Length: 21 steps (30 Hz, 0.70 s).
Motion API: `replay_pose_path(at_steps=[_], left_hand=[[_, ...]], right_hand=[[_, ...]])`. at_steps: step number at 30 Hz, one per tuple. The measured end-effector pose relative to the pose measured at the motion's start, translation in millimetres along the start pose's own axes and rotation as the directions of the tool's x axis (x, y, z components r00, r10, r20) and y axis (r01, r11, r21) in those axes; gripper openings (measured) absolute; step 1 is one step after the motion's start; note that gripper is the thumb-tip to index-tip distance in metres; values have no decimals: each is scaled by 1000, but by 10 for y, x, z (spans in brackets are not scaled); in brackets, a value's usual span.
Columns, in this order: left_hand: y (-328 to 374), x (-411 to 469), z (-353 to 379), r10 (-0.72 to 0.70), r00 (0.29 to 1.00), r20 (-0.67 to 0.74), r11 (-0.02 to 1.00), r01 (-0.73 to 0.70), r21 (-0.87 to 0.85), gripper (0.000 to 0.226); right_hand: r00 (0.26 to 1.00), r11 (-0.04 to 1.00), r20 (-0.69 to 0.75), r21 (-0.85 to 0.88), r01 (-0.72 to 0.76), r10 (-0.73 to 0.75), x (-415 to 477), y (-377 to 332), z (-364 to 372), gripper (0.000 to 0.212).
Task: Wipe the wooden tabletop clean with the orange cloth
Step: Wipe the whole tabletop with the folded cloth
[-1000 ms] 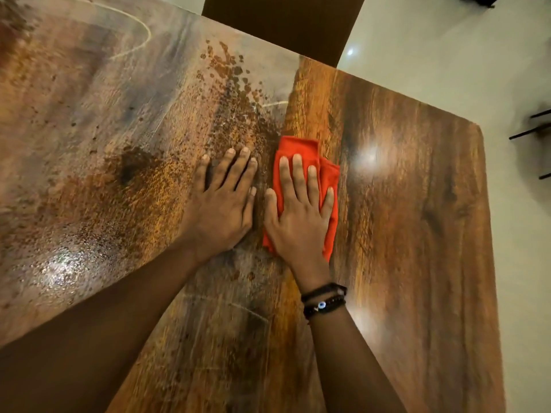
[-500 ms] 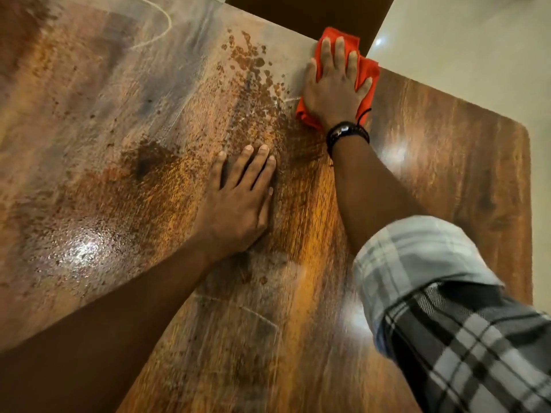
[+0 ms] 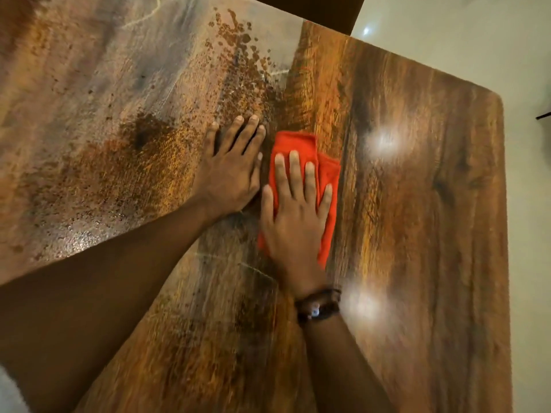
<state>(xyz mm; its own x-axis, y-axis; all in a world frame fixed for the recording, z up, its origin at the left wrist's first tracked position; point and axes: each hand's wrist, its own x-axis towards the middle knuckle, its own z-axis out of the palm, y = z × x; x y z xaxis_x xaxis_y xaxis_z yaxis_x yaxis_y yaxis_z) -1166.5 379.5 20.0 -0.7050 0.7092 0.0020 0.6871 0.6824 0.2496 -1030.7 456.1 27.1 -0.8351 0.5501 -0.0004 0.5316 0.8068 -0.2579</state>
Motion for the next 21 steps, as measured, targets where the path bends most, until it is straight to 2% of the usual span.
replay_pose_path(at_steps=[3,6,10,15,18,21], left_hand=[[-7,5,-5,2,1000,16,1000,-2,-4,59],[-9,-4,-12,8,1000,20,1000,-8,-1,59],[-2,2,-16,-1,1000,16,1000,0,7,59],[-8,-6,-3,1,1000,22,1000,-1,18,58],[-13,-4,-5,3,1000,21,1000,-4,24,58],[3,-15,-4,4,1000,22,1000,-4,28,59]], right_hand=[[999,1000,48,-6,-12,13,-796,-13,-15,57],[998,999,54,-32,-23,25,-968,3,14,57],[999,999,35,-25,-31,32,-520,27,31,58],[995,995,-44,-48,-88,86,574,80,84,58],[994,994,-2,-38,-106,106,1168,81,63,59],[994,993,24,-32,-110,111,1353,78,45,59]])
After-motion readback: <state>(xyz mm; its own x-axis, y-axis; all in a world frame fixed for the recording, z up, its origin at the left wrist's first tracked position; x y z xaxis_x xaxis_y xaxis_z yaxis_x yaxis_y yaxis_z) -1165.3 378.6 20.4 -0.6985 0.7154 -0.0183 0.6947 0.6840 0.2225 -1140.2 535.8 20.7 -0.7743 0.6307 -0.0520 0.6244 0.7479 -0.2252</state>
